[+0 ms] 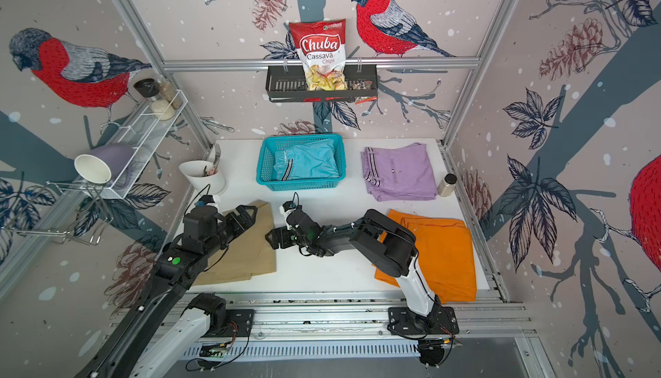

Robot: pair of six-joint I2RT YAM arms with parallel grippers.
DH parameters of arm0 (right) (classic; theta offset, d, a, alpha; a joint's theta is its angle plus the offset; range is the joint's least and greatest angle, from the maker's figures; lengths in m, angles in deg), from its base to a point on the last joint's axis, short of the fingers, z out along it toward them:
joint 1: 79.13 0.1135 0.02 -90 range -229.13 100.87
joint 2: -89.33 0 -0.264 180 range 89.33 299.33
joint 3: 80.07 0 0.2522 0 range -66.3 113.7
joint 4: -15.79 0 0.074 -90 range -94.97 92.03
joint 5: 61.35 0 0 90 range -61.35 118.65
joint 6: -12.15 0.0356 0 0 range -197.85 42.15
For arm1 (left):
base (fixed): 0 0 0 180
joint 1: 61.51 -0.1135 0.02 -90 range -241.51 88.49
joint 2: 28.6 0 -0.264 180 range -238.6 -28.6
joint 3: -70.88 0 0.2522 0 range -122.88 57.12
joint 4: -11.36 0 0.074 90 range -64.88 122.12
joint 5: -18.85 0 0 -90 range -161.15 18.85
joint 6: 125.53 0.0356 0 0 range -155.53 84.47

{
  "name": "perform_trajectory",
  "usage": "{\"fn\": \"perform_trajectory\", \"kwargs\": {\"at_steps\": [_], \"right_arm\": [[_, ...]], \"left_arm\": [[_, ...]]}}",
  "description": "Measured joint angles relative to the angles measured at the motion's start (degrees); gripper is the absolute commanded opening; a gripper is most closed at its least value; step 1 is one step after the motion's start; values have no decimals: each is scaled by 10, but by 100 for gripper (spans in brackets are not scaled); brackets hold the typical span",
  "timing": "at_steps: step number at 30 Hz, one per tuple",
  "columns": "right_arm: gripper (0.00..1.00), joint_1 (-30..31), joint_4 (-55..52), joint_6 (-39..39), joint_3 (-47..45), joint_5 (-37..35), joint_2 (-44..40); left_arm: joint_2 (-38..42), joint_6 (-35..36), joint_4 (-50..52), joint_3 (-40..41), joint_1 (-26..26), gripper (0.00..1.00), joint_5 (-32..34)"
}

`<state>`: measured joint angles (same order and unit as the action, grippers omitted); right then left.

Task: Put the folded long pants in the basket
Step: Move the long pant to the center of the board.

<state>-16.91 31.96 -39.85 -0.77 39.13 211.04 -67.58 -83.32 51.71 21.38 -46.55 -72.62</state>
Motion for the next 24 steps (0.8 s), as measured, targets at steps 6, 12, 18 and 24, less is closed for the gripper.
{"fn": "perform_trajectory", "kwargs": {"at_steps": [6,12,18,24], "right_arm": [[0,3,6,19,22,19,31],[0,-14,28,39,-69,32,-22],[0,-73,61,41,-243,19,-159],[0,-142,75,25,-373,32,-264]], "left_arm": [[-5,-2,5,0,0,95,4],[-28,3,4,5,0,90,-16],[-30,29,-11,11,0,90,-64],[-31,35,-37,57,1,91,-104]]}}
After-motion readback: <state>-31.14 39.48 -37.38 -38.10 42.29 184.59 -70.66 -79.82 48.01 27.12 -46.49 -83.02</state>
